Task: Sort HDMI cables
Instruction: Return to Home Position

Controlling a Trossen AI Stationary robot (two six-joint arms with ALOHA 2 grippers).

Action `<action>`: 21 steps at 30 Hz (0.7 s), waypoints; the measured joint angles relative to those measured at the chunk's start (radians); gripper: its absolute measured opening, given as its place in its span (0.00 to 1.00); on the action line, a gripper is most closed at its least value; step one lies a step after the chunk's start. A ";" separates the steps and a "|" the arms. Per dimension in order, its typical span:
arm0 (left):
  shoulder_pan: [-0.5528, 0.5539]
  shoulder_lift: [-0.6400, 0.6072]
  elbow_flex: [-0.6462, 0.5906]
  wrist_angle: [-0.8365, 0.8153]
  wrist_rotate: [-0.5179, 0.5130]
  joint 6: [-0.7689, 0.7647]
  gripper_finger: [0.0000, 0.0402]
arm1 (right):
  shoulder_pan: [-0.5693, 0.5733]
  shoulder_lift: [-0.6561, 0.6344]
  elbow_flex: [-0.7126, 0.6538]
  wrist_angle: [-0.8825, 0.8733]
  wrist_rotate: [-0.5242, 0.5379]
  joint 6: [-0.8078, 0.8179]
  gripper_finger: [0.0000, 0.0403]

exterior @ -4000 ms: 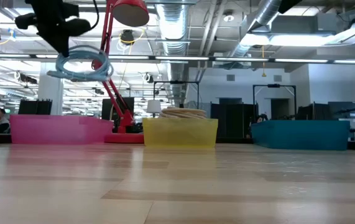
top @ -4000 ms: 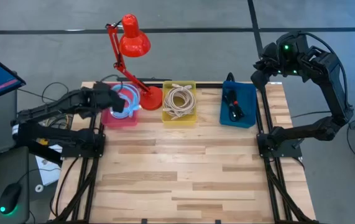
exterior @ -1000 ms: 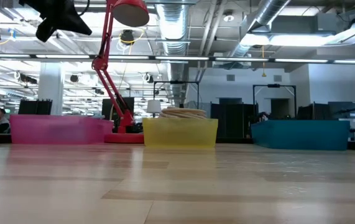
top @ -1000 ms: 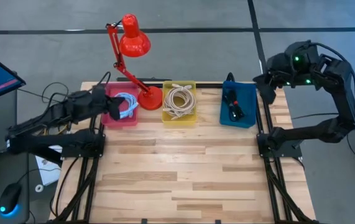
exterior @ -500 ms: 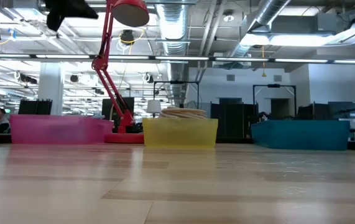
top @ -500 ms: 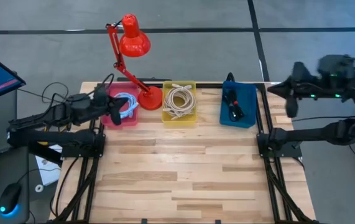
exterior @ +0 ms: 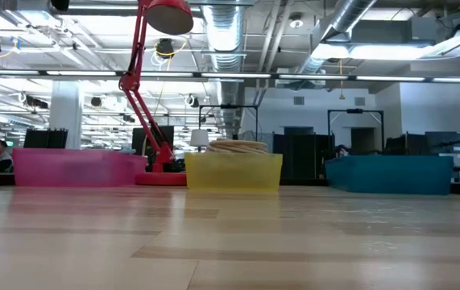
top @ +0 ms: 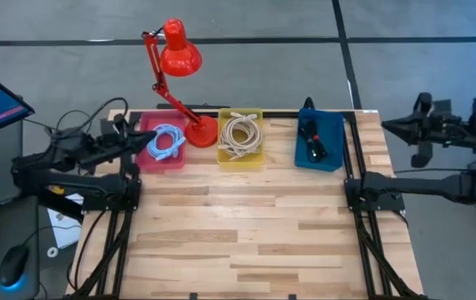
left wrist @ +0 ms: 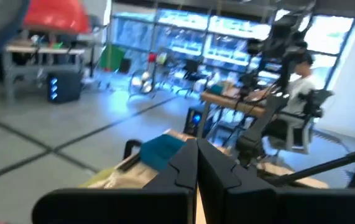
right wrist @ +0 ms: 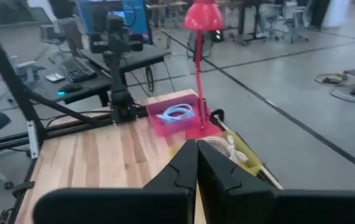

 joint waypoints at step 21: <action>-0.101 -0.206 0.000 0.006 0.164 0.087 0.01 | 0.000 -0.329 -0.420 0.288 -0.093 0.029 0.00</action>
